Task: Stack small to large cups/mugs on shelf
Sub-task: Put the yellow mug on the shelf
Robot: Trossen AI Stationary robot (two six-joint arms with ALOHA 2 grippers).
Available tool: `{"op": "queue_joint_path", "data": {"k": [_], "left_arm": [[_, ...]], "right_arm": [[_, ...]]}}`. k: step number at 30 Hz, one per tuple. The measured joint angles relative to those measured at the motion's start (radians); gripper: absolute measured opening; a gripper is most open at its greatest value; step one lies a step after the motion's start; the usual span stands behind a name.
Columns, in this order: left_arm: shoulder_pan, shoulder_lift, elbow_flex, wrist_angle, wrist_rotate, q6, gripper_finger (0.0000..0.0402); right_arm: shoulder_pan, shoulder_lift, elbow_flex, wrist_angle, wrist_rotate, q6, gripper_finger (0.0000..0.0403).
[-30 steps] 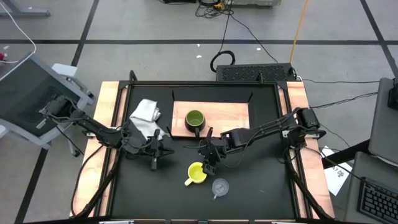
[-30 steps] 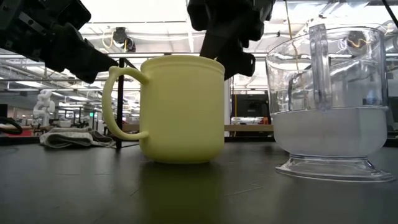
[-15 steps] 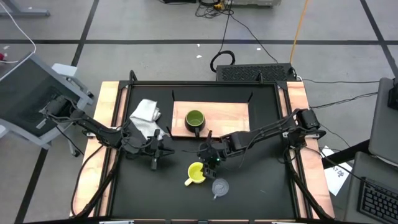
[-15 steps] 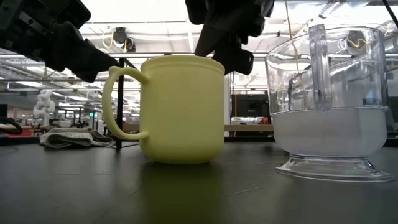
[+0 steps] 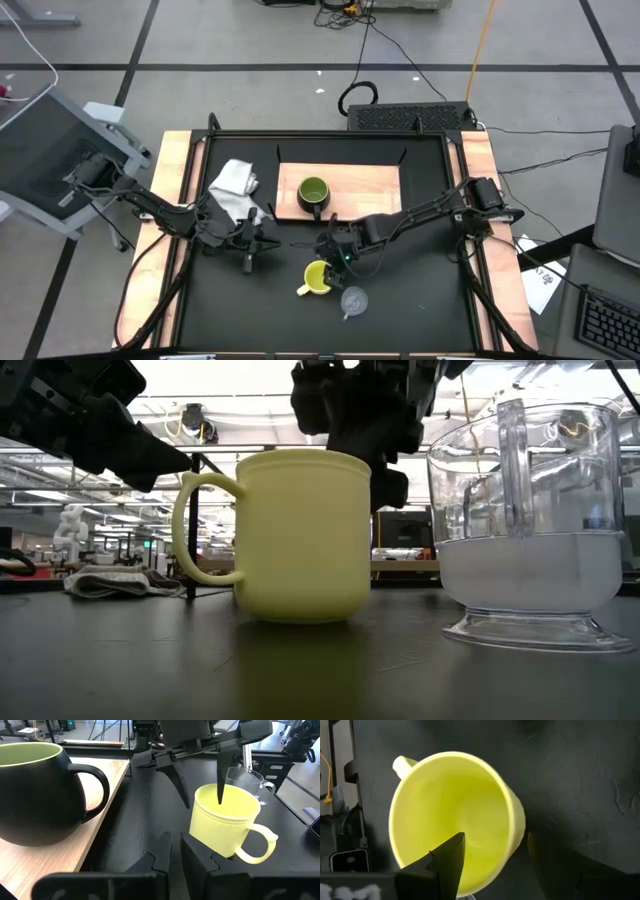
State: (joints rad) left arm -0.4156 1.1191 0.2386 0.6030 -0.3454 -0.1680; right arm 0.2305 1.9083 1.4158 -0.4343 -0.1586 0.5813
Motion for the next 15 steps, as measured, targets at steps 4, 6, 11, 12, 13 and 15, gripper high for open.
{"op": "queue_joint_path", "data": {"k": [4,6,11,12,13,15], "left_arm": [[0.0,0.0,0.0,0.0,0.0,0.0,0.004],[0.0,0.0,0.0,0.0,0.0,0.0,0.004],[0.0,0.0,0.0,0.0,0.0,-0.001,0.004],[0.0,0.0,0.0,0.0,0.0,-0.002,0.004],[0.0,0.0,0.0,0.0,0.0,-0.002,0.004],[0.0,0.0,0.0,0.0,0.0,-0.002,0.004]], "right_arm": [[0.0,0.0,0.0,0.0,0.0,-0.031,0.0175],[-0.002,0.0,0.0,0.001,0.0,-0.045,0.0146],[-0.01,0.0,0.0,0.003,-0.001,-0.109,0.0054],[-0.012,0.0,0.0,0.005,-0.001,-0.125,0.0034],[-0.013,0.0,0.0,0.005,0.0,-0.139,0.0018],[-0.015,0.0,0.0,0.015,-0.001,-0.157,0.001]]}}
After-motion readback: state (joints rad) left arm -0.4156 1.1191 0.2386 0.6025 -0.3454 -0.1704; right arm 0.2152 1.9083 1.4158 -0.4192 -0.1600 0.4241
